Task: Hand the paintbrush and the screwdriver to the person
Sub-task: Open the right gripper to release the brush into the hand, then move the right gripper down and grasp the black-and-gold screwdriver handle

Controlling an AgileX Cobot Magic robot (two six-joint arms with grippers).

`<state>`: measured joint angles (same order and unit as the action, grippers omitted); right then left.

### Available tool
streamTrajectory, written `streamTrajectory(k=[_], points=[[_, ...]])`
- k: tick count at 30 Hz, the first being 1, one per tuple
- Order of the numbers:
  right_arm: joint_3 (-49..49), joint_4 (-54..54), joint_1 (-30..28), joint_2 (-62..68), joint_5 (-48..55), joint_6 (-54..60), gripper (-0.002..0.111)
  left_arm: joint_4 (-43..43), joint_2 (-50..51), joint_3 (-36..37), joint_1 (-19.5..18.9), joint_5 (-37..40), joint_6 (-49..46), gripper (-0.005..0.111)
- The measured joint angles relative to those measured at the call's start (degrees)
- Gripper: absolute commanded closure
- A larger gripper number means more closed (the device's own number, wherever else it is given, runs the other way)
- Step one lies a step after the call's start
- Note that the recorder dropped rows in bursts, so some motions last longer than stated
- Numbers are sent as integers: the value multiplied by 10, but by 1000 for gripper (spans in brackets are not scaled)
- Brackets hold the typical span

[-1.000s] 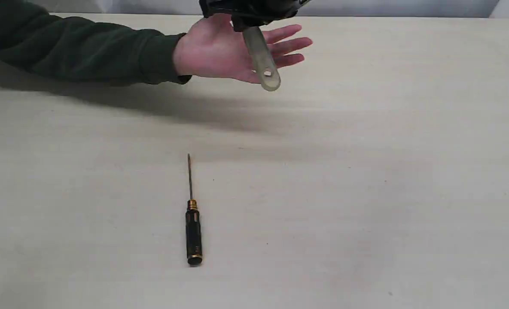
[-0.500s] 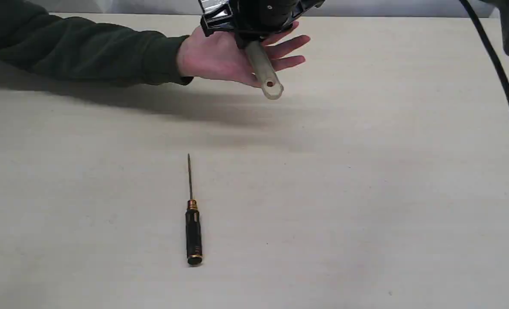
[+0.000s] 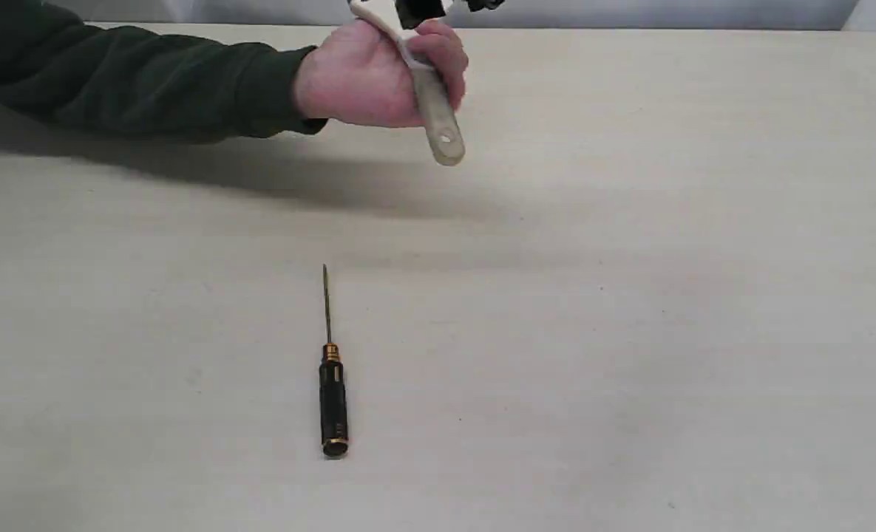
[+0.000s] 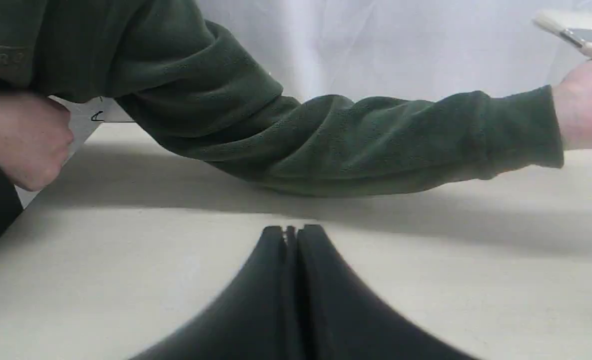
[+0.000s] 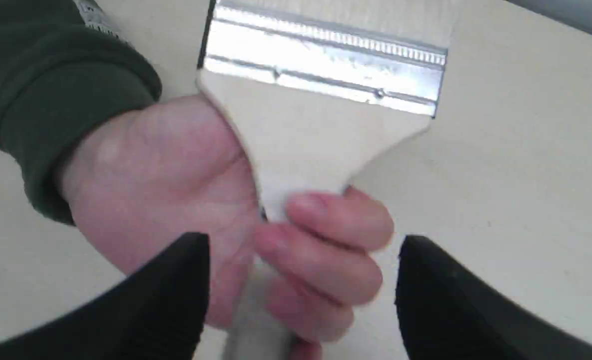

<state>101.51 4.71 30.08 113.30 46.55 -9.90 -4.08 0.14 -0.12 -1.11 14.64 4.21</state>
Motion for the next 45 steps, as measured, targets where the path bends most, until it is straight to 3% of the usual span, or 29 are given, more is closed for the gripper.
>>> streamTrajectory(k=[5,14,20,24,35,40,45], points=[[-96,-13,0,-47,-29,18,50,0,0,0,0,0,0,107],[-259,-160,1,-162,-104,131,51,0,0,0,0,0,0,107],[-339,-184,1,-195,-121,151,64,0,0,0,0,0,0,107],[-388,-237,7,-196,-149,197,64,0,0,0,0,0,0,107],[-401,-287,95,-128,-186,228,64,0,0,0,0,0,0,107],[-384,-298,114,-80,-186,226,53,0,0,0,0,0,0,107],[-358,-311,127,-45,-173,222,52,0,0,0,0,0,0,107]])
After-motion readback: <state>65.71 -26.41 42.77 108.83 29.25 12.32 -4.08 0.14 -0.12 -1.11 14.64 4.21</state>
